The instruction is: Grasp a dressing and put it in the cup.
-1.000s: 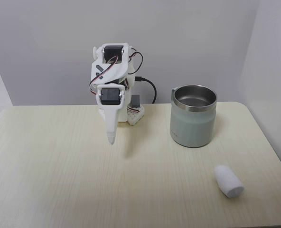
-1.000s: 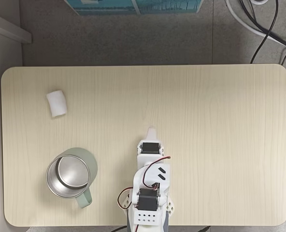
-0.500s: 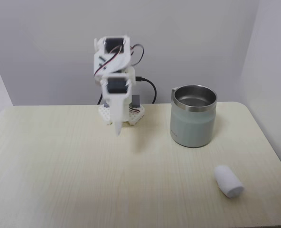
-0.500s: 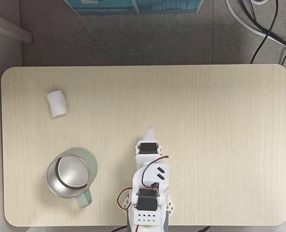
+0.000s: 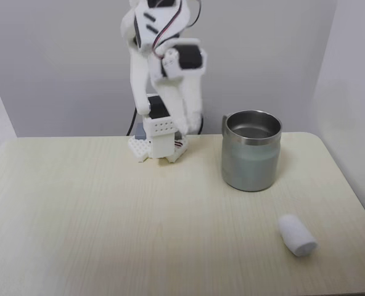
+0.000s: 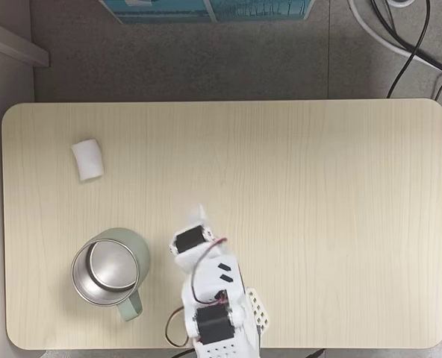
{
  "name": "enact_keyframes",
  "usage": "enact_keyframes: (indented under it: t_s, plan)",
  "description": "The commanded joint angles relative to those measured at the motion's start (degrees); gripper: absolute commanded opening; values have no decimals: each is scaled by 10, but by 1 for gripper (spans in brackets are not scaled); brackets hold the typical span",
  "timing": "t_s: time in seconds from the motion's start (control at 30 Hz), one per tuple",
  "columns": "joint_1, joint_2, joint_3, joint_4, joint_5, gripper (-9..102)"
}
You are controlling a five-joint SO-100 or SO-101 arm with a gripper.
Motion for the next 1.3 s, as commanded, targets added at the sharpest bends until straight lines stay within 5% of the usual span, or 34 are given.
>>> enact_keyframes:
  t_s: [0.0, 0.5, 1.27]
  plan:
    - [-37, 98, 137, 41, -31, 17]
    - [-200, 617, 595, 213, -200, 24]
    - [-234, 1108, 898, 217, -237, 26]
